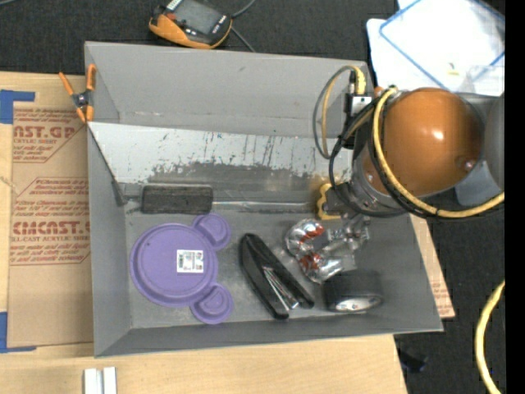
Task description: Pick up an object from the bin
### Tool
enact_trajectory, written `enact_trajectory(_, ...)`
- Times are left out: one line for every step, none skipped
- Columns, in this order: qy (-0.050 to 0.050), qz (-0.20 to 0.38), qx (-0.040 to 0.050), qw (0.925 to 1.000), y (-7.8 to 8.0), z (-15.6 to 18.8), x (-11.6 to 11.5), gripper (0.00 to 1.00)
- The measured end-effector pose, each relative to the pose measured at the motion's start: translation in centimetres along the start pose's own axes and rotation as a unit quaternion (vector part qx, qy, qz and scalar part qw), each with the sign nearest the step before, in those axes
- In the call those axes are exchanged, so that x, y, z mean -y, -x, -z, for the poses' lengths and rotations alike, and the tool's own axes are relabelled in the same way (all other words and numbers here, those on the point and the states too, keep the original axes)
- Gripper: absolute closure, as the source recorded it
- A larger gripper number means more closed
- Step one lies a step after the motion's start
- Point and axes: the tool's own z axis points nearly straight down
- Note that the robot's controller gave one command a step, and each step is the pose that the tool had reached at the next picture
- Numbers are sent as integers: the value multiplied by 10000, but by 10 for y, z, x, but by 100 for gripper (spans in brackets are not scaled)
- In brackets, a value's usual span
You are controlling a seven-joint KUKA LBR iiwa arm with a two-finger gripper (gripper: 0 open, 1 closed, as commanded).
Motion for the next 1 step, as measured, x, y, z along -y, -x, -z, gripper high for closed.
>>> enact_trajectory(39, 0, 26, 10000, 19, -12, 26, 100)
